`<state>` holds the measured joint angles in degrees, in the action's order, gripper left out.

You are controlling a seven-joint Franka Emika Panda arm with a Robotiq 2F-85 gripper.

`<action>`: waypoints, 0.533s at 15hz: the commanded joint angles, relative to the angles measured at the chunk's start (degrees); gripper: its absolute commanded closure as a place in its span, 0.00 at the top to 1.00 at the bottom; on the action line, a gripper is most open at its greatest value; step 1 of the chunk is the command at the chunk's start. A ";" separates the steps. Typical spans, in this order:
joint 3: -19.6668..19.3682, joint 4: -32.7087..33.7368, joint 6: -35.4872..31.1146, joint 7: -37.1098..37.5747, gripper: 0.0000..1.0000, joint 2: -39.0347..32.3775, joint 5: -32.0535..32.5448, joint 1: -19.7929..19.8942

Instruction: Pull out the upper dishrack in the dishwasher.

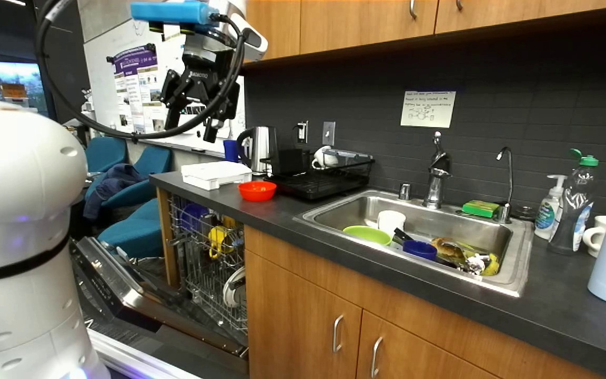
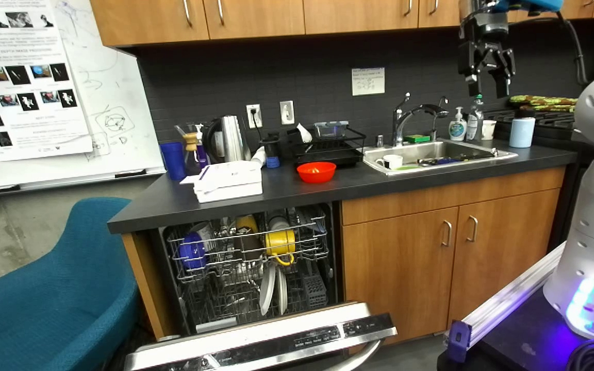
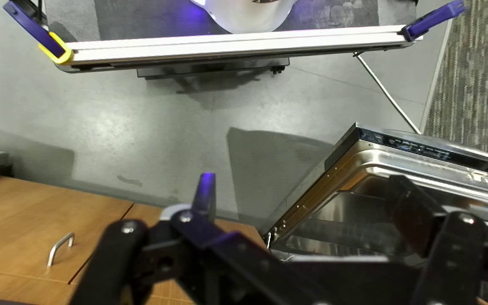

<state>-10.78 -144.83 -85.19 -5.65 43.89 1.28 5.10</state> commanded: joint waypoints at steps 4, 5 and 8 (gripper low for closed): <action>7.28 -2.66 -6.03 2.45 1.00 2.67 -2.67 -2.66; 8.70 -3.10 -7.75 2.75 1.00 2.79 -3.01 -3.46; 11.80 -4.29 -14.91 1.41 1.00 1.14 -2.89 -6.81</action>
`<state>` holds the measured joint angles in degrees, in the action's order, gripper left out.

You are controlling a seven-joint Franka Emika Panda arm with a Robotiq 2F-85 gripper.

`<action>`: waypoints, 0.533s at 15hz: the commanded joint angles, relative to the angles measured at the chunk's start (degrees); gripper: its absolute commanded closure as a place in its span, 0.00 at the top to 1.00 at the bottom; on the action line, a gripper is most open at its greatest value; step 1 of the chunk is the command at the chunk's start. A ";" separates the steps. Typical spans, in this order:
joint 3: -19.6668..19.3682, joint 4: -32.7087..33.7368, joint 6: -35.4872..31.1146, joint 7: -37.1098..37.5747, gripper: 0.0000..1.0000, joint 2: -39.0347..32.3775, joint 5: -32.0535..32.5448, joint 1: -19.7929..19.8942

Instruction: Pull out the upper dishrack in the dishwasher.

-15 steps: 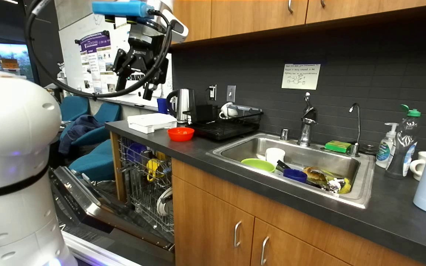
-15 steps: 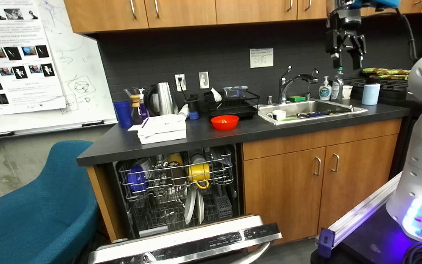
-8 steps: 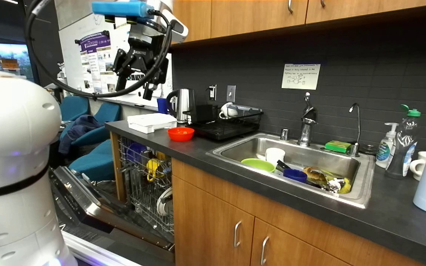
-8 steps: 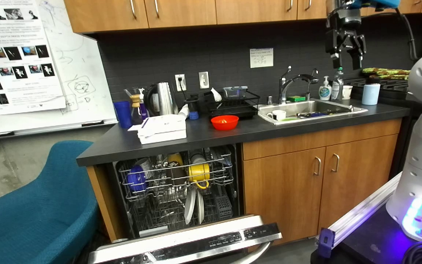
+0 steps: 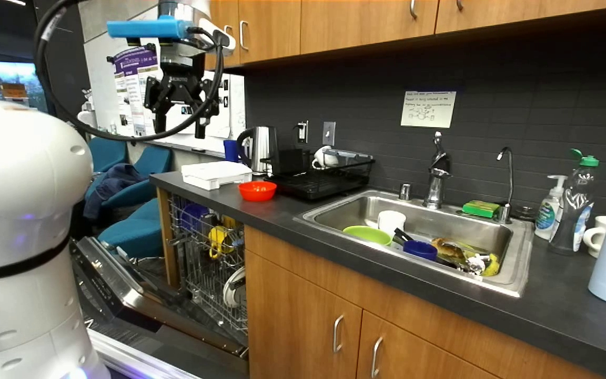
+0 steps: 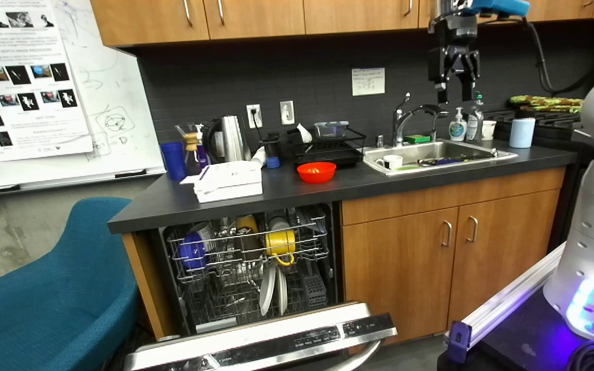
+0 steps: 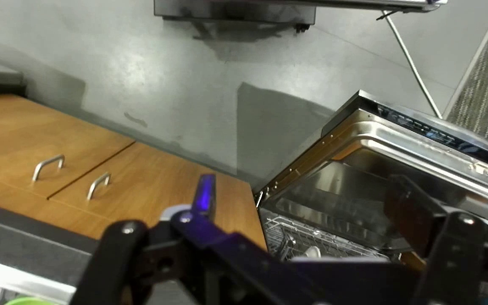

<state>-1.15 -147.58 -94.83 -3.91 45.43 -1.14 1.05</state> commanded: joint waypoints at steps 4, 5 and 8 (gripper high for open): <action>3.73 -3.71 -11.82 -6.76 1.00 -4.16 -0.37 -9.08; 4.36 -4.37 -13.97 -8.04 1.00 -5.51 -0.25 -10.59; 5.76 -5.68 -19.56 -12.26 1.00 -9.17 -0.10 -14.86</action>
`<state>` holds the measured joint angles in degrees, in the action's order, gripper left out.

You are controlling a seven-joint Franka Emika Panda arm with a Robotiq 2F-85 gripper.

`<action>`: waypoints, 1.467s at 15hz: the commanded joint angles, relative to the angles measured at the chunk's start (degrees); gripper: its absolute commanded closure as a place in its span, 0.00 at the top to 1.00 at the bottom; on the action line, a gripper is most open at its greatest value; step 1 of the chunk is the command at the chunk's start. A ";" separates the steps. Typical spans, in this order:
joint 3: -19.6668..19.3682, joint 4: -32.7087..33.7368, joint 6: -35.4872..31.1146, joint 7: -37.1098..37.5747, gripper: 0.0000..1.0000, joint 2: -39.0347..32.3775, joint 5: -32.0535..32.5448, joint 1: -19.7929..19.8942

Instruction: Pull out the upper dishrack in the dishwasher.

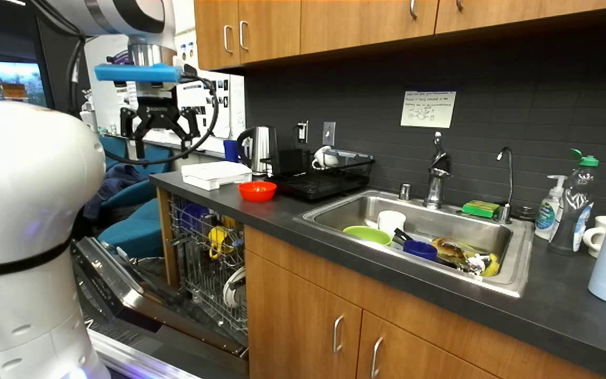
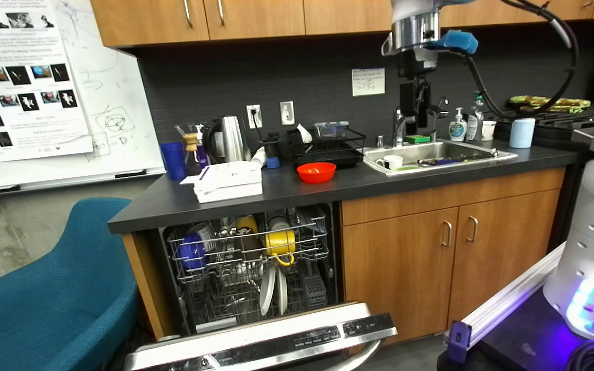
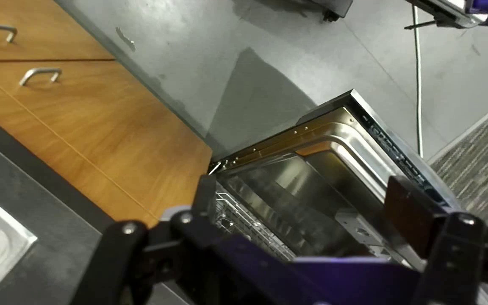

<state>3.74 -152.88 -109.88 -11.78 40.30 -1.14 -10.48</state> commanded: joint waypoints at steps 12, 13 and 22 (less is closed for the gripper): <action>3.18 -0.03 -14.83 -15.18 1.00 -14.79 -7.27 -13.44; 3.14 -0.04 -14.80 -15.17 1.00 -14.61 -7.26 -13.31; 3.07 -0.06 -14.77 -15.14 1.00 -14.19 -7.21 -13.06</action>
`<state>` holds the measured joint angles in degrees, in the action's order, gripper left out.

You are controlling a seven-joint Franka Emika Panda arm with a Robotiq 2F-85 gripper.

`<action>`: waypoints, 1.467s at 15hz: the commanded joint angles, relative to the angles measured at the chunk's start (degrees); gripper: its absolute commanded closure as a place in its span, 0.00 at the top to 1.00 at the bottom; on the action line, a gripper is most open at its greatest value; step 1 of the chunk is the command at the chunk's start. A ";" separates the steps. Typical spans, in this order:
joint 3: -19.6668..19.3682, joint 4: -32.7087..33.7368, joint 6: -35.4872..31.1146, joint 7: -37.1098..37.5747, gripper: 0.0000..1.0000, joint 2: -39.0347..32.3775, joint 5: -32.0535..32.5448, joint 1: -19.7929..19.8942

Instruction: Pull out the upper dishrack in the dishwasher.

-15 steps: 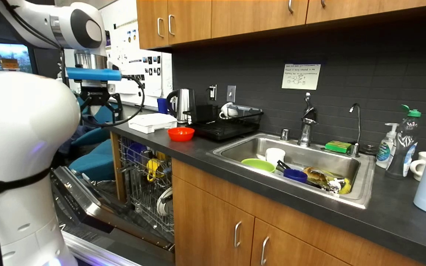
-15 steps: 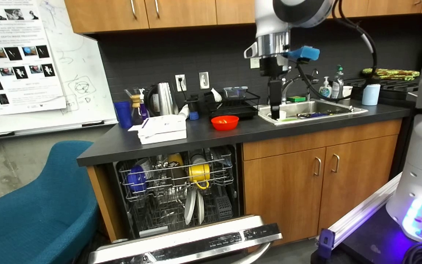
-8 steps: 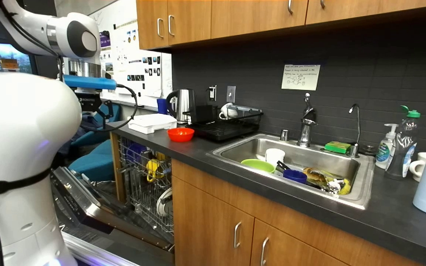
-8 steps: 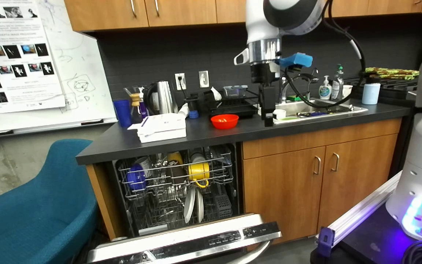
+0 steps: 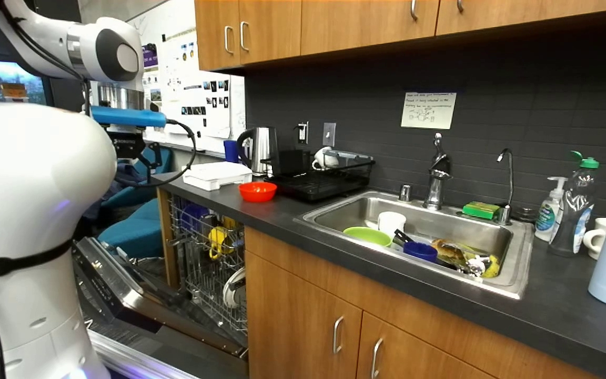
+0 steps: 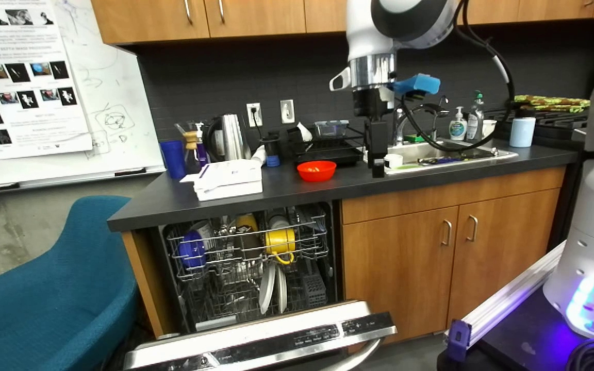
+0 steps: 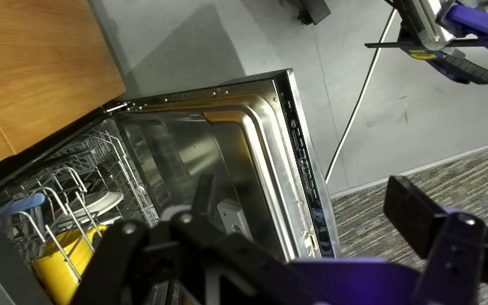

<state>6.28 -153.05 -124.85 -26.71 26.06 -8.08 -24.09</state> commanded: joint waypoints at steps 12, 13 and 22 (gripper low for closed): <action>8.11 6.68 -0.64 0.19 1.00 -7.38 2.76 -2.69; 9.56 8.07 -1.69 0.83 1.00 -9.23 4.16 -2.66; 18.07 21.57 -6.57 18.58 1.00 -28.67 19.16 -1.60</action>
<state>22.70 -137.20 -131.94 -13.52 4.45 7.32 -26.22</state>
